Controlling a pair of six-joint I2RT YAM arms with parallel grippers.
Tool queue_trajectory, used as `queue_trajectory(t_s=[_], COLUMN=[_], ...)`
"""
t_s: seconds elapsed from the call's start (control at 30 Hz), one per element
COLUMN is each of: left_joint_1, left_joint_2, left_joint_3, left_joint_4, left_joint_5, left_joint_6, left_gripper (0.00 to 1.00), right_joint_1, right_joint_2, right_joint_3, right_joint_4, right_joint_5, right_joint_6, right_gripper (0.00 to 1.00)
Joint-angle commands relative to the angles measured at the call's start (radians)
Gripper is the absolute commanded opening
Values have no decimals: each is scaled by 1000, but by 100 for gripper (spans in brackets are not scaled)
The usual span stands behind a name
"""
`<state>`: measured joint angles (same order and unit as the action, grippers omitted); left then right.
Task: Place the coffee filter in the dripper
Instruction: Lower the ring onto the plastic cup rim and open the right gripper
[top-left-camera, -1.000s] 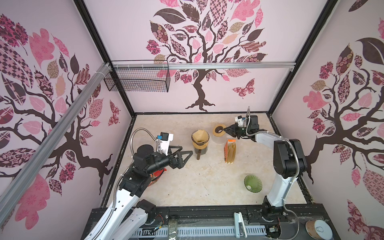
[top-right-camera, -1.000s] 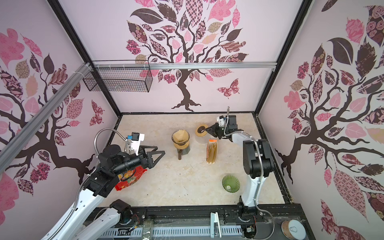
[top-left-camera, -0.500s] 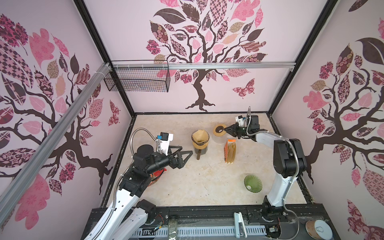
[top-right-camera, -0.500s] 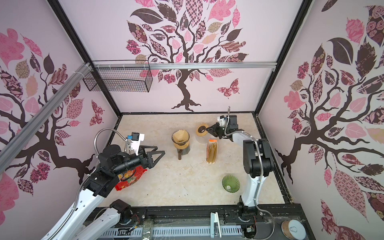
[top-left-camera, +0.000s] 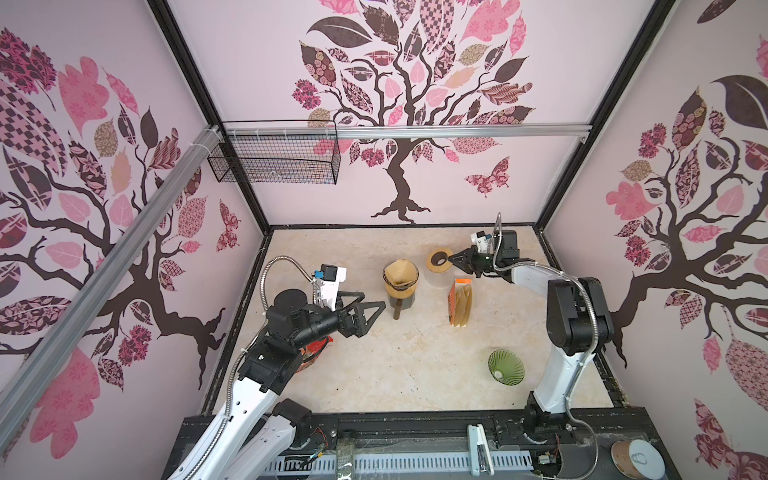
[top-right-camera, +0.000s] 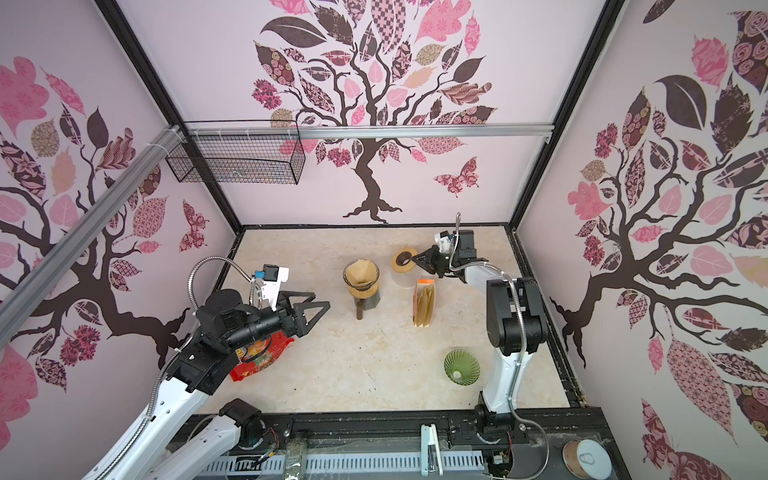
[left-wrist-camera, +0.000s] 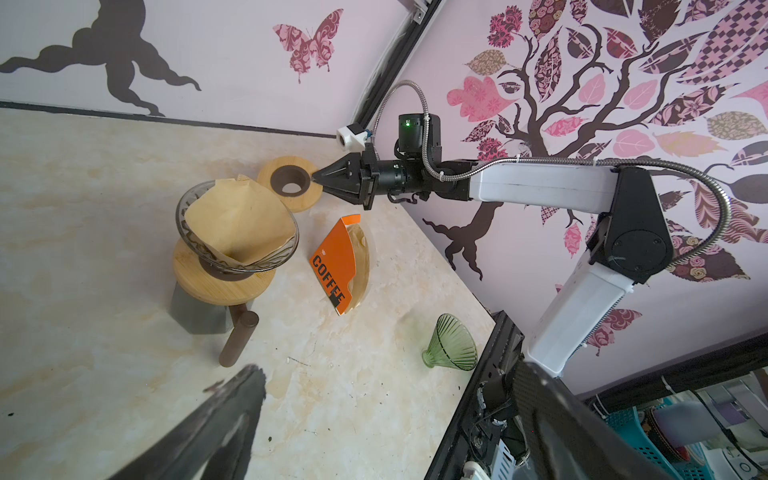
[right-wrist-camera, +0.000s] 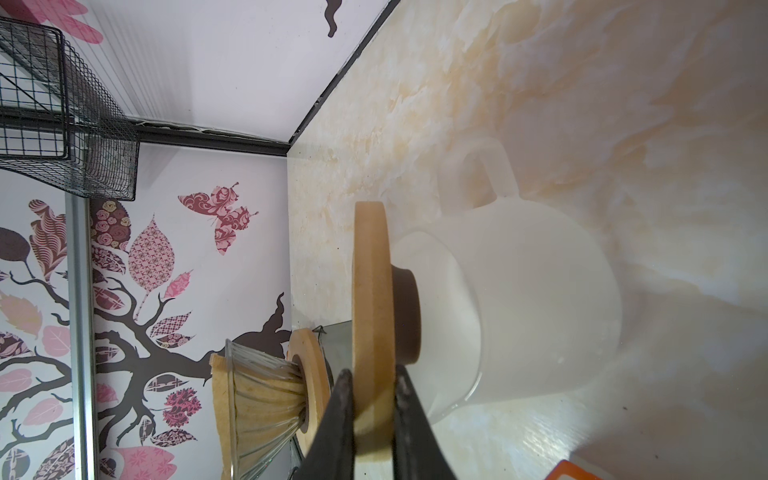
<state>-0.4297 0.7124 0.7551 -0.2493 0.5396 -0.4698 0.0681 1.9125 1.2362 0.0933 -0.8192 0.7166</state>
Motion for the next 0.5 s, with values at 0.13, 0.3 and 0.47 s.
queue_trajectory(t_s=[0.13,0.3,0.47], left_joint_1=[5,5,5], left_joint_2=[-4,-2,-4], left_joint_3=[-24,-25,-25], left_joint_4=[14,14,13], left_joint_5=[-3,-4,-6], left_joint_6=[17,17,17], left_gripper=[97,97,97], right_joint_1=[-16,-16,-17], right_joint_2=[56,57,58], right_joint_3=[23,21,21], right_joint_4=[-13,-14,-13], right_joint_5=[17,19,21], right_joint_6=[-18,-17,-16], right_gripper=[7,10,12])
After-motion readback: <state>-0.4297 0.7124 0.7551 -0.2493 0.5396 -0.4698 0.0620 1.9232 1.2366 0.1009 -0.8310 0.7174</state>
